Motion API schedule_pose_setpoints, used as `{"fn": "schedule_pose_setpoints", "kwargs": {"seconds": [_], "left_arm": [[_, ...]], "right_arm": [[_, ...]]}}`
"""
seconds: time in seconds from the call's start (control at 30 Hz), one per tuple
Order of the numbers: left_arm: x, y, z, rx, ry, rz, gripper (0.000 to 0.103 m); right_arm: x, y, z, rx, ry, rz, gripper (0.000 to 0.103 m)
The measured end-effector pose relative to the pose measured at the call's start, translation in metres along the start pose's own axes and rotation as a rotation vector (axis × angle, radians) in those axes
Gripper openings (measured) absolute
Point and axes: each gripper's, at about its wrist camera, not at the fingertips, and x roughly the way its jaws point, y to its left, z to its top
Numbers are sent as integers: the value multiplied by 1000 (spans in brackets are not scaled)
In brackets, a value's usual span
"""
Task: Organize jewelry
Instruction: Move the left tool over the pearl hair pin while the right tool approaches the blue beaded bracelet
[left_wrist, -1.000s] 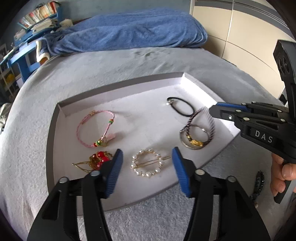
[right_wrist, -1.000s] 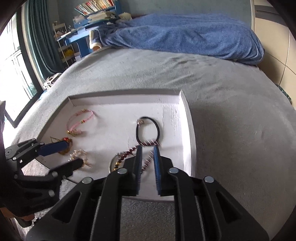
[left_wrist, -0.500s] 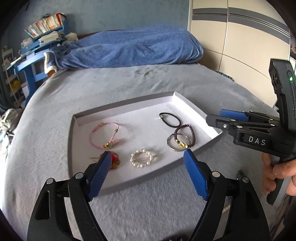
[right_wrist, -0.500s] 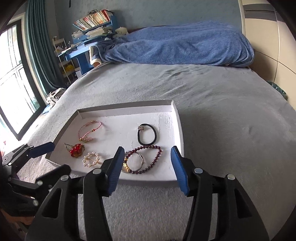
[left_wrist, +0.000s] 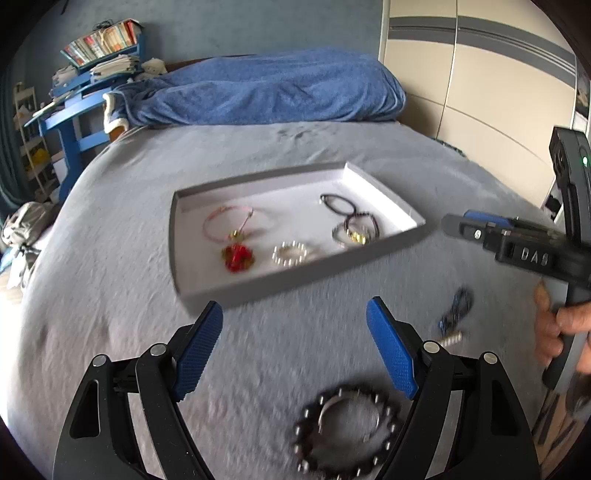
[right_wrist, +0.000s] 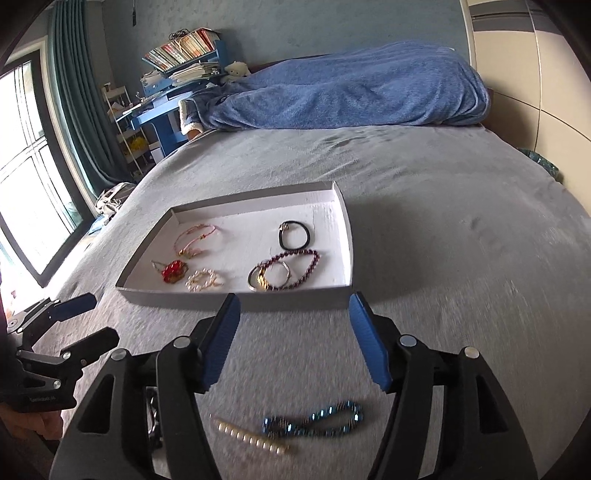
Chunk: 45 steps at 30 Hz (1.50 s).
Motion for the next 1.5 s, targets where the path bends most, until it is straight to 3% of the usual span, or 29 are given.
{"fn": "schedule_pose_setpoints", "kwargs": {"seconds": [0.27, 0.67, 1.03, 1.43, 1.5], "left_arm": [[-14, 5, -21, -23, 15, 10, 80], [-8, 0, -35, -11, 48, 24, 80], [2, -25, -40, 36, 58, -59, 80], [10, -53, -50, 115, 84, -112, 80], [12, -56, -50, 123, 85, -116, 80]], "right_arm": [[-17, -4, -18, 8, -2, -14, 68], [-21, -44, -37, 39, 22, -67, 69], [-13, -53, -71, -96, 111, -55, 69], [16, -30, -74, -213, 173, 1, 69], [20, -29, -74, -217, 184, 6, 61]]}}
